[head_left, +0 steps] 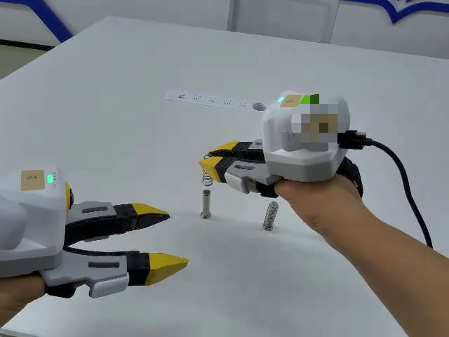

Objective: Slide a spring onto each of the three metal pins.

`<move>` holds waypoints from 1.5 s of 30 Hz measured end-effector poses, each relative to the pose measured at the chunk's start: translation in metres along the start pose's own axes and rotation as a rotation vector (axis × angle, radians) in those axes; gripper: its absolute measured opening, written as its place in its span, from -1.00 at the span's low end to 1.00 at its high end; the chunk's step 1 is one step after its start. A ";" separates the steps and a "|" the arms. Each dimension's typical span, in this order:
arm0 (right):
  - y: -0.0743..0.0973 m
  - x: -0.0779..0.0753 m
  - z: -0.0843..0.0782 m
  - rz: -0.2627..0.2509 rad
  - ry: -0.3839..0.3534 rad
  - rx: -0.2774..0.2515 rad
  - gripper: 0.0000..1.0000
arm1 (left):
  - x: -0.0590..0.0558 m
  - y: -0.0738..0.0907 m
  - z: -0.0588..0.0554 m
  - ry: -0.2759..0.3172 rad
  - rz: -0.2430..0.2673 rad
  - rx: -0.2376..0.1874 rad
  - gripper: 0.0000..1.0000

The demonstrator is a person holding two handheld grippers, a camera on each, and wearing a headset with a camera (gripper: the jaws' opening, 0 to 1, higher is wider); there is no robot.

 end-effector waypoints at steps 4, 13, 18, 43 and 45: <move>-0.003 -0.001 -0.005 -0.002 0.004 0.008 -0.77 | 0.000 0.001 0.000 0.002 0.002 0.001 -0.12; -0.005 -0.003 -0.013 -0.001 -0.006 0.024 -0.77 | 0.002 0.003 -0.002 0.005 0.007 0.006 -0.12; -0.006 -0.002 -0.016 0.002 -0.009 0.031 -0.77 | 0.002 0.003 -0.002 0.005 0.006 0.007 -0.13; -0.015 0.001 -0.041 0.014 -0.013 0.116 -0.77 | 0.002 0.004 -0.004 0.010 0.007 0.013 -0.14; -0.016 0.001 -0.044 0.014 -0.012 0.127 -0.77 | 0.003 0.004 -0.004 0.011 0.007 0.014 -0.14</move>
Point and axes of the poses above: the centre of the closed fingertips' face, and the gripper's own axes: y roughly backward along the fingers, x roughly to its left, z roughly out of its top, the point moved 9 cm from there along y, roughly backward along the fingers, and after that the axes turned 12 degrees about -x, right-handed, at the moved point
